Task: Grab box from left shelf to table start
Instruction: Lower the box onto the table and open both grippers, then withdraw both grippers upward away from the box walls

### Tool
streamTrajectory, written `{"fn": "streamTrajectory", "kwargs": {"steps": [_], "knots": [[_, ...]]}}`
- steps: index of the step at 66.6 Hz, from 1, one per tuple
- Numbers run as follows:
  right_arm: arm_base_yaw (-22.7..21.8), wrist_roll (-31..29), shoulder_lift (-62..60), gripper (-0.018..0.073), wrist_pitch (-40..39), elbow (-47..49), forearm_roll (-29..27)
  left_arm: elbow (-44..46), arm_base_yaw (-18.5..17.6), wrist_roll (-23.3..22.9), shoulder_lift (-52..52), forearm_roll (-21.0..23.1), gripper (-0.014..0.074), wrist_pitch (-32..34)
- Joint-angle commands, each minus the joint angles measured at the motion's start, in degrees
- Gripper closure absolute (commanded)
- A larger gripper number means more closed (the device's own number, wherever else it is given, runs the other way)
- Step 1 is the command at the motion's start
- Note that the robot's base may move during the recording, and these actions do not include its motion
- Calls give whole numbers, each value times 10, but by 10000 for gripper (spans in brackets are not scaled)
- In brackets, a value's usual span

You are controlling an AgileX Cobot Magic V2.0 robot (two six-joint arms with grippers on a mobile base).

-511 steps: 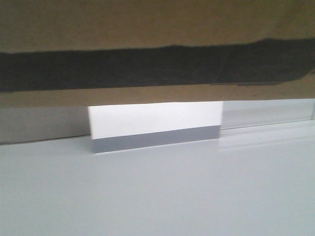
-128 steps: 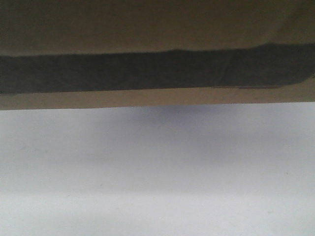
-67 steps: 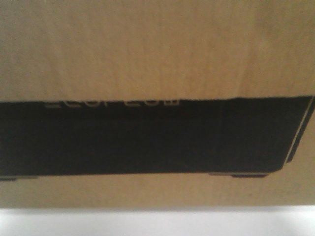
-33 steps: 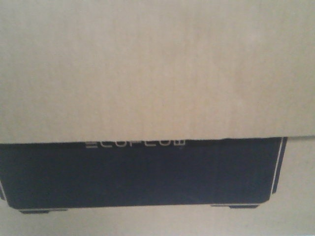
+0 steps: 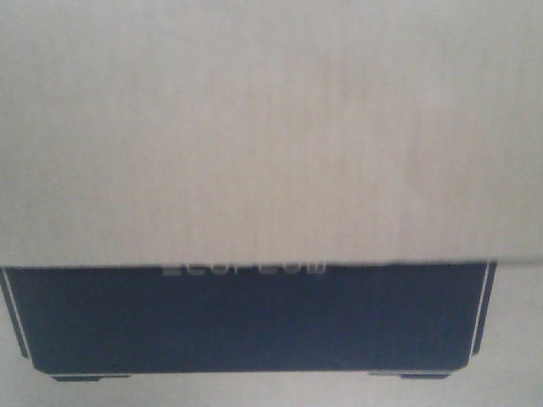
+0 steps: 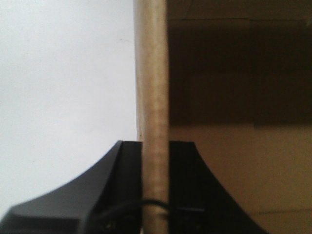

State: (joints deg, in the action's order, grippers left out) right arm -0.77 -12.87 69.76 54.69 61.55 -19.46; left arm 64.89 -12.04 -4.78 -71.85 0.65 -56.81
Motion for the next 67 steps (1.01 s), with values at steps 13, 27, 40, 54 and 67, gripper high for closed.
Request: {"fn": "streamTrajectory", "kwargs": {"steps": [13, 27, 40, 54, 67], "knots": [[0, -9, -20, -67, -25, 24, -1, 22, -3, 8, 13, 8, 100, 13], [0, -9, -37, -67, -24, 30, 15, 41, -3, 8, 23, 10, 60, -16], [0, 0, -78, -64, -10, 66, 15, 72, -3, 8, 81, 10, 68, -19], [0, 9, -169, 64, -5, 81, 15, 80, -3, 8, 192, -6, 181, -12], [0, 9, -264, 473, 0, 58, 15, 44, -3, 8, 300, -9, 434, -13]]}}
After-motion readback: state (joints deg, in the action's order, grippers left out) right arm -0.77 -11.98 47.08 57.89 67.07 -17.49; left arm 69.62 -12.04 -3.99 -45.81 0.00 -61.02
